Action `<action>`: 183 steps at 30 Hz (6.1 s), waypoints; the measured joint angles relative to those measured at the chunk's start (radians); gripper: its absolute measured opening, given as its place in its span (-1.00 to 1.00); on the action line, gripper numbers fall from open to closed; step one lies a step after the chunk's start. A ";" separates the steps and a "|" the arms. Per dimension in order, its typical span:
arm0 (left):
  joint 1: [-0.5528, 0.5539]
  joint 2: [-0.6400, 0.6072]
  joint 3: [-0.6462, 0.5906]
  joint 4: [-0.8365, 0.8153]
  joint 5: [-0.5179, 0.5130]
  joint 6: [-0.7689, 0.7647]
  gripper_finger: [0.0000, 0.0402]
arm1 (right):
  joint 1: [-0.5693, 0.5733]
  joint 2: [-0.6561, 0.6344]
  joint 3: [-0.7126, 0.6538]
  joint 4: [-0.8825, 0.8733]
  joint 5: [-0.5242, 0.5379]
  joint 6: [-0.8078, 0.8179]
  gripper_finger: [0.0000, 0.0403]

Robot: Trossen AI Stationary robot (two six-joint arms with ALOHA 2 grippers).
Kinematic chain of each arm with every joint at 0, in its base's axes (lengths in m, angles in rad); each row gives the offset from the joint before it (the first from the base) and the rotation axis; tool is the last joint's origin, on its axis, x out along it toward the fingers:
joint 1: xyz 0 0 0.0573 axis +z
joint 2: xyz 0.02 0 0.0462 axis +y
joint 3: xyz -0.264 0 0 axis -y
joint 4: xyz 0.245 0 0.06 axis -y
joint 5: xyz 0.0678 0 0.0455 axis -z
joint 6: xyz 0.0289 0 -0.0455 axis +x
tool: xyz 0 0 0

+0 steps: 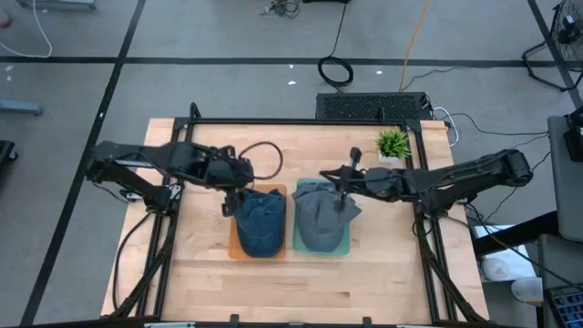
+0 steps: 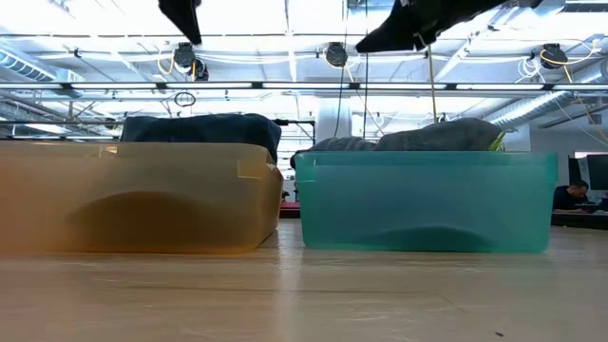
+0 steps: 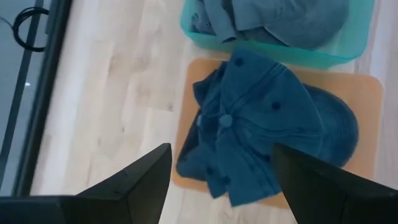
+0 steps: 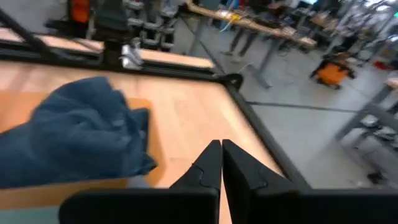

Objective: Pick & Place hat
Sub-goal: Return to Home Position

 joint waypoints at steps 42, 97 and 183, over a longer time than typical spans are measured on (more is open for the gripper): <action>-0.094 0.290 -0.527 0.741 0.045 -0.044 0.42 | -0.021 0.000 -0.017 0.012 0.019 0.003 -1.00; -0.280 -0.970 -1.169 1.152 -0.321 0.283 -0.90 | 0.064 -0.538 -0.662 0.412 -0.265 0.186 -1.00; -0.010 -1.076 -1.504 1.322 -0.187 0.128 -0.67 | -0.304 -0.737 -0.827 -0.031 -0.162 0.358 -1.00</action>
